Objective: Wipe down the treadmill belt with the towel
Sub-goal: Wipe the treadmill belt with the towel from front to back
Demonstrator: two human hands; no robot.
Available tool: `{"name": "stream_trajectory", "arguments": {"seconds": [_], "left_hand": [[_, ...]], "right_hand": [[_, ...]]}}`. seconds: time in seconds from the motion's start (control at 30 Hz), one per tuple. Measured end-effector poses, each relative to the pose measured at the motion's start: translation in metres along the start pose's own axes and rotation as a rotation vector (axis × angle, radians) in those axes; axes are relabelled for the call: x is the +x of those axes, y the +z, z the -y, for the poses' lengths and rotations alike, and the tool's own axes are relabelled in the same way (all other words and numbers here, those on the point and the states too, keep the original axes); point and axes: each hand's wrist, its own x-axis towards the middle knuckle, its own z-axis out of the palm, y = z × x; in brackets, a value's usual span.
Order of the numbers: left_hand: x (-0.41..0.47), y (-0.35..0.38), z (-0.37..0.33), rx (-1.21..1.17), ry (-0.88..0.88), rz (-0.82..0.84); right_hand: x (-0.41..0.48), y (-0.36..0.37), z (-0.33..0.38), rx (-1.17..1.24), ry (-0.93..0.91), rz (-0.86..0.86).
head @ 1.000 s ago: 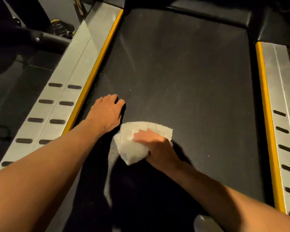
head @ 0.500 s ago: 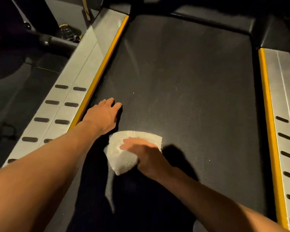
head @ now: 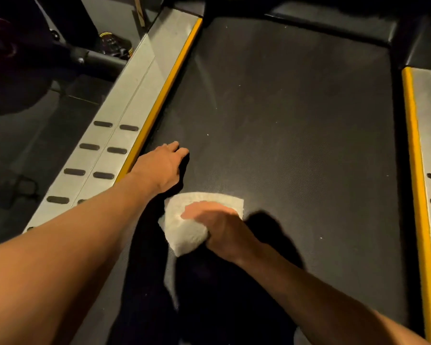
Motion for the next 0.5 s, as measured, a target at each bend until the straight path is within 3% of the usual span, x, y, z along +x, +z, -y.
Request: {"name": "stream_trajectory", "arguments": {"seconds": [0.07, 0.17, 0.23, 0.37, 0.5], "left_hand": [[0.003, 0.002, 0.006, -0.031, 0.011, -0.015], [0.005, 0.005, 0.018, -0.065, 0.024, -0.027], [0.004, 0.005, 0.023, -0.113, 0.031, -0.055], [-0.006, 0.004, 0.029, -0.166, 0.02, -0.107], [-0.015, 0.01, 0.037, -0.112, -0.033, -0.129]], "right_hand": [[0.018, -0.015, -0.013, 0.012, 0.044, -0.102], [0.069, -0.066, -0.032, -0.296, 0.213, -0.392], [0.098, -0.097, -0.037, -0.291, 0.292, -0.459], [0.132, -0.085, -0.041, -0.319, 0.401, -0.306], [0.111, -0.038, -0.015, -0.448, 0.212, -0.123]]}}
